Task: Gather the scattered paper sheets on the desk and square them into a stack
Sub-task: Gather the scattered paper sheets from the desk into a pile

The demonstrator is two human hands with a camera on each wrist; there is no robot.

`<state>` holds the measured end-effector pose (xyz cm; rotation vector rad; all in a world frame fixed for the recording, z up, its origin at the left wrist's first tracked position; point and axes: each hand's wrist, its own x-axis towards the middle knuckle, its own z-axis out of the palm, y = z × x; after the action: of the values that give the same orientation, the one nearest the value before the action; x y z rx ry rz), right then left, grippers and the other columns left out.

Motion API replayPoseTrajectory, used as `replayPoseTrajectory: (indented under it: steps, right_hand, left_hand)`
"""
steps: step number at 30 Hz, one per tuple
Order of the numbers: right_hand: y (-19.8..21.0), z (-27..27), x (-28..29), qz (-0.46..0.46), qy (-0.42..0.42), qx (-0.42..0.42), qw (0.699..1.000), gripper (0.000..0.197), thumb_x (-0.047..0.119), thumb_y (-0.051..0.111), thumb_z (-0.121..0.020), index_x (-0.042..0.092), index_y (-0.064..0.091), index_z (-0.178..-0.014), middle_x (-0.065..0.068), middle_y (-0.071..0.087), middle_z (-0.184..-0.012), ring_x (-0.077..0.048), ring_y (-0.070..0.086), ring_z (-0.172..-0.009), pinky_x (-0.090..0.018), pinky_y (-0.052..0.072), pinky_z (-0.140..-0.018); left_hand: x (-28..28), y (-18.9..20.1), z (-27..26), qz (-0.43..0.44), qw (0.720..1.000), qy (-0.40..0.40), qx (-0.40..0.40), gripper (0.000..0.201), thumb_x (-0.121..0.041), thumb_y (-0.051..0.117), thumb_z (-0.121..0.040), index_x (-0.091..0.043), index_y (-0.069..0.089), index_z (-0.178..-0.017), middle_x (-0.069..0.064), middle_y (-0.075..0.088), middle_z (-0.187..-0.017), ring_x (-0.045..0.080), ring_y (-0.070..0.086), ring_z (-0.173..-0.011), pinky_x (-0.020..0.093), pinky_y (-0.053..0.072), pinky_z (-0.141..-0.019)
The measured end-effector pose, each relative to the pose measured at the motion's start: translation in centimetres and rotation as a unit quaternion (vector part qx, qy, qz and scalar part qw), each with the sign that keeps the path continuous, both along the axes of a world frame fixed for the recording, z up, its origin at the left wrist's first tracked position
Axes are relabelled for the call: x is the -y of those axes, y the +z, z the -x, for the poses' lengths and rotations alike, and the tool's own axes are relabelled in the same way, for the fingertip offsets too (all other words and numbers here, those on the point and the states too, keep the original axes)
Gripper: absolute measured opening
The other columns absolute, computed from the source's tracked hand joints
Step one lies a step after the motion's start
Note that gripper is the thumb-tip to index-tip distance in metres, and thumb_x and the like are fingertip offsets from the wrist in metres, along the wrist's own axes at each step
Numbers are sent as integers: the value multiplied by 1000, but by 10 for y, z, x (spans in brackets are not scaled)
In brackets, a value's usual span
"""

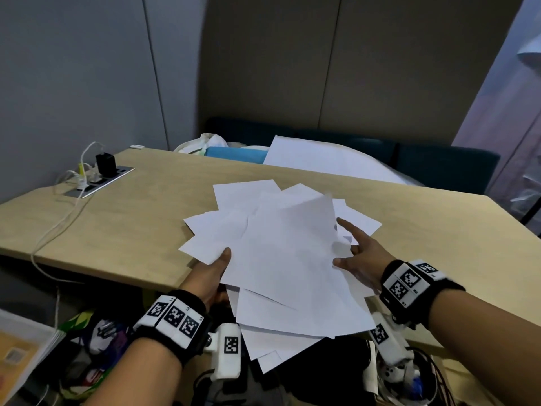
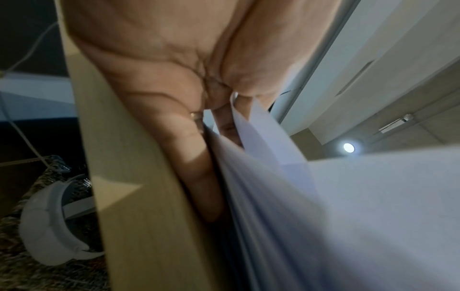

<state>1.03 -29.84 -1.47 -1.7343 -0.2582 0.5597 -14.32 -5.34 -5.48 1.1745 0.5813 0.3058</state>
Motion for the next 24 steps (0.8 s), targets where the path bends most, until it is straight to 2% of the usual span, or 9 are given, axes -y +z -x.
replayPoseTrajectory:
  steps: [2,5,8,10,12,15,17,20,24]
  right_hand:
    - [-1,-1,0,25,-21,10,999,79,-24,60,-77,29,47,-134,-18,52,-106,-17,68,-82,-24,60,-66]
    - [0,-1,2,60,-59,-5,996,62,-14,68,-77,9,44,-129,-10,47,-94,-6,60,-42,-16,50,-40]
    - [-1,-5,5,129,-66,-30,989,57,0,78,-74,9,50,-123,-12,49,-114,-12,58,-39,-16,43,-41]
    - [0,-7,6,183,-41,-15,982,45,12,82,-72,5,58,-109,-9,62,-84,-17,43,-32,-19,35,-42]
    - [-2,-9,4,217,-46,3,975,30,21,81,-74,3,60,-87,-3,49,-45,-14,29,-28,-16,24,-41]
    - [-2,-14,0,291,-48,11,955,51,46,82,-67,-2,65,-72,-11,58,-51,-17,43,-41,-22,33,-51]
    - [2,-13,-3,319,-44,7,947,52,55,79,-64,7,61,-57,-8,46,-43,-18,37,-40,-25,29,-50]
    - [11,-7,-7,347,-1,-9,938,53,54,73,-72,16,50,-43,0,29,-31,-14,26,-30,-23,24,-43]
    - [10,-14,-9,361,48,24,931,46,38,69,-84,11,43,-57,-3,42,-39,-17,38,-35,-17,30,-38]
  left_hand:
    - [-1,-1,1,-4,1000,-6,-9,23,-26,52,-97,-16,60,-117,9,70,-110,30,67,-96,51,52,-90]
    - [-2,-4,1,-10,1000,-4,-11,28,-22,55,-96,-13,58,-123,11,67,-119,32,64,-107,49,52,-90]
    - [-3,-8,0,-15,1000,8,-11,31,-20,57,-94,-11,58,-124,10,66,-122,30,63,-110,46,51,-93]
    - [-3,-10,0,-17,1000,12,-8,32,-19,57,-94,-10,58,-124,10,65,-124,30,63,-110,46,50,-95]
    - [-2,-10,0,-17,1000,14,-4,32,-20,58,-94,-11,58,-125,9,66,-121,31,63,-109,43,53,-87]
    - [0,-10,2,-15,1000,13,-2,32,-21,60,-93,-12,59,-123,7,68,-118,32,64,-108,39,54,-77]
    - [-1,-11,2,-8,1000,9,-6,33,-19,63,-90,-10,59,-122,9,69,-117,31,65,-106,41,55,-80]
    - [-2,-13,2,0,1000,7,-12,35,-12,68,-86,-5,61,-119,15,70,-114,33,67,-104,48,55,-87]
    - [-2,-11,2,-8,1000,6,-1,35,-13,67,-87,-9,59,-121,12,69,-115,30,67,-104,49,52,-93]
